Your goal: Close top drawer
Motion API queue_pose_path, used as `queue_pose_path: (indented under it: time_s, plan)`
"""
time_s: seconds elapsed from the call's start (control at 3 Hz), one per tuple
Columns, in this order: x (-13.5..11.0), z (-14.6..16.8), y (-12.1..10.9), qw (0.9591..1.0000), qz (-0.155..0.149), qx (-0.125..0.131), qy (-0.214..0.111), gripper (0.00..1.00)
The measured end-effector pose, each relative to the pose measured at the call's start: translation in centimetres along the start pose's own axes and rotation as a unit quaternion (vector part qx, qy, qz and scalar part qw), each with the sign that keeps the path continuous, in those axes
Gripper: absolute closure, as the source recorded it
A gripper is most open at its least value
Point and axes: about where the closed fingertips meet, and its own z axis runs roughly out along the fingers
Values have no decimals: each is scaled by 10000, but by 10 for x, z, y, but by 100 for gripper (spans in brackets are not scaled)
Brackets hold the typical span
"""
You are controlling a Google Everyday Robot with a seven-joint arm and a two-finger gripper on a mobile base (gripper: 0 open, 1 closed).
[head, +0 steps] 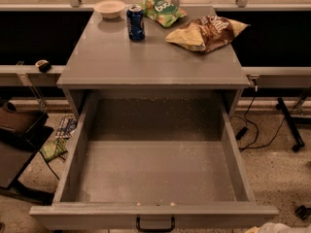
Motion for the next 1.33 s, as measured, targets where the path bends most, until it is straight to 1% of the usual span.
queue_pose_path:
  time_s: [0.33, 0.67, 1.0, 1.33]
  plan:
    - [-18, 23, -19, 9989, -24, 347, -309, 100]
    - [-38, 32, -39, 9956, -28, 702, -619, 100]
    - [-79, 30, -64, 9867, -130, 1127, -1162, 100]
    - [-103, 30, -75, 9810, -227, 1255, -1465, 100]
